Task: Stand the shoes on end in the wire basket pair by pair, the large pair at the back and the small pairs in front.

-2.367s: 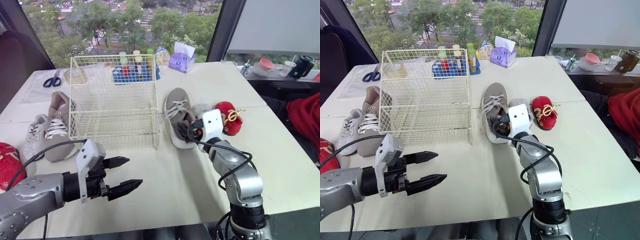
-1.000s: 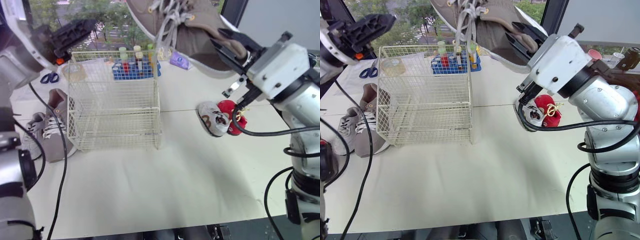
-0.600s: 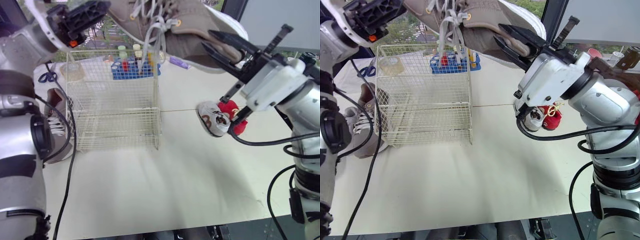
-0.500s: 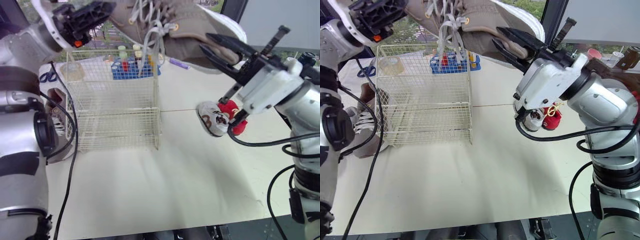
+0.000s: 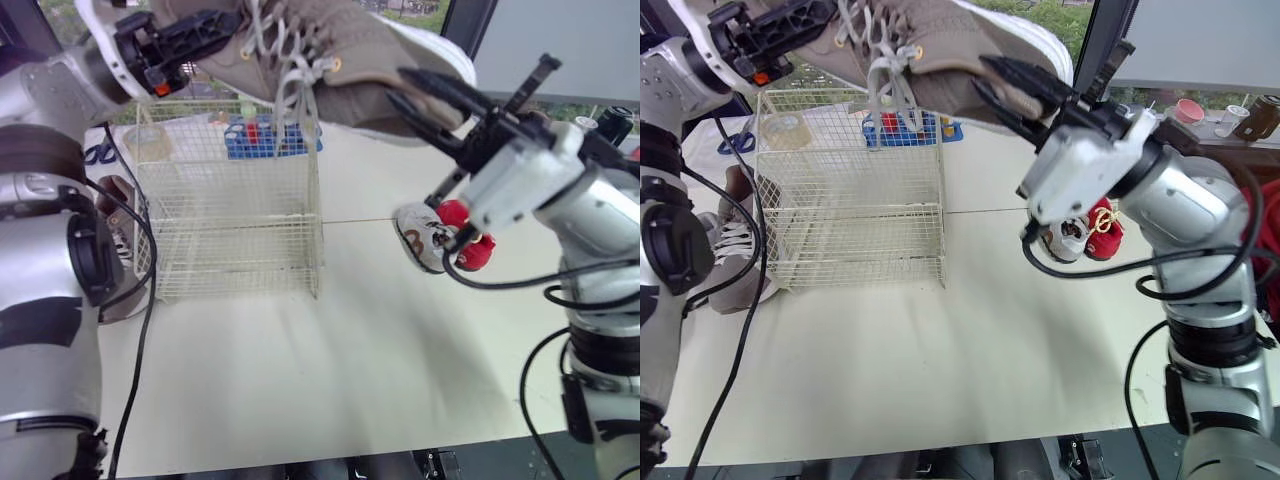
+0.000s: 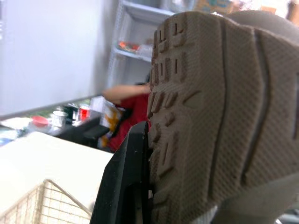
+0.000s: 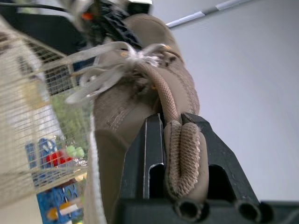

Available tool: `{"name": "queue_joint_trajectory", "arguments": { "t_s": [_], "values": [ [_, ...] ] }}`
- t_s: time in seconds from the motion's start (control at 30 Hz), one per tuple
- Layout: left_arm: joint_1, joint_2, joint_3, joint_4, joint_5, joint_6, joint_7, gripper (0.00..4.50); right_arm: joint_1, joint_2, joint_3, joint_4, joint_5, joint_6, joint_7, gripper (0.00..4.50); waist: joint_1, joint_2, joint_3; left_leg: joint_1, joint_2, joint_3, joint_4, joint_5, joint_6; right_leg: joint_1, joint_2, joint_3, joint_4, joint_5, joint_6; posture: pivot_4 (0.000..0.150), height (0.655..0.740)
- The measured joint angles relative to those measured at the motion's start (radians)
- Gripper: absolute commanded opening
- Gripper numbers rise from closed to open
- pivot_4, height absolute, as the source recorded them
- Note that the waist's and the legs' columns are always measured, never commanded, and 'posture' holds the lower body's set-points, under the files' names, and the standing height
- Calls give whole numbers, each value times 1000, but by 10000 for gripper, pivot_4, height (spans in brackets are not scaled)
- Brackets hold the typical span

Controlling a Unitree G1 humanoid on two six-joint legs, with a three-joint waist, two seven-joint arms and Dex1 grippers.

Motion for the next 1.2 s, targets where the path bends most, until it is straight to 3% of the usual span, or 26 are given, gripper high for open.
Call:
{"name": "queue_joint_trajectory", "arguments": {
  "t_s": [0.07,0.17,0.23,0.27,0.33,0.5,0.63,0.87,1.2],
  "values": [
    [44,-21,48,-45,-32,24,79,6446,-11,25,-4,18,23,33,-15,15234,-1,0,0,0,0,-1,2,0,0,0,0,0,2,0,0,1500,7400],
    [170,-17,254,-155,-142,96,324,6446,-23,41,-103,58,90,96,-58,30733,-12,0,0,0,1,0,3,0,-1,-3,-1,4,5,0,0,1500,7400],
    [270,-31,409,-333,-241,165,522,6446,-53,50,-196,121,166,167,-95,41260,-11,0,0,-1,2,0,3,4,-8,-3,0,4,6,0,-1,1500,7400],
    [290,-45,447,-389,-273,183,585,6446,-72,65,-222,141,201,201,-112,44333,-5,0,0,-1,2,0,3,5,-8,-3,0,4,5,1,-1,1500,7400],
    [327,-85,522,-539,-353,216,717,6446,-119,110,-281,177,309,298,-154,44333,2,-1,0,-1,2,-1,3,5,-9,-3,-1,4,5,1,-2,1500,7400],
    [394,-271,672,-859,-644,230,1082,6446,-179,293,-353,236,788,643,-160,44333,9,-2,0,1,2,-2,5,2,-5,0,-1,4,5,5,-5,1500,7400],
    [446,-422,670,-980,-835,182,1293,6446,-251,397,-305,297,958,736,-142,44333,15,-1,0,1,2,-2,6,3,-6,-1,0,4,6,8,-6,1500,7400],
    [595,-542,574,-1074,-1004,92,1422,6446,-372,501,-269,431,1034,722,-100,44333,18,-2,0,0,2,-1,7,3,-6,-1,2,4,6,8,-6,1500,7400],
    [655,-563,423,-1089,-1083,3,1406,6446,-380,600,-197,544,988,645,-67,44333,17,-2,0,0,2,-1,7,3,-6,-1,4,4,6,8,-6,1500,7400]
  ]
}}
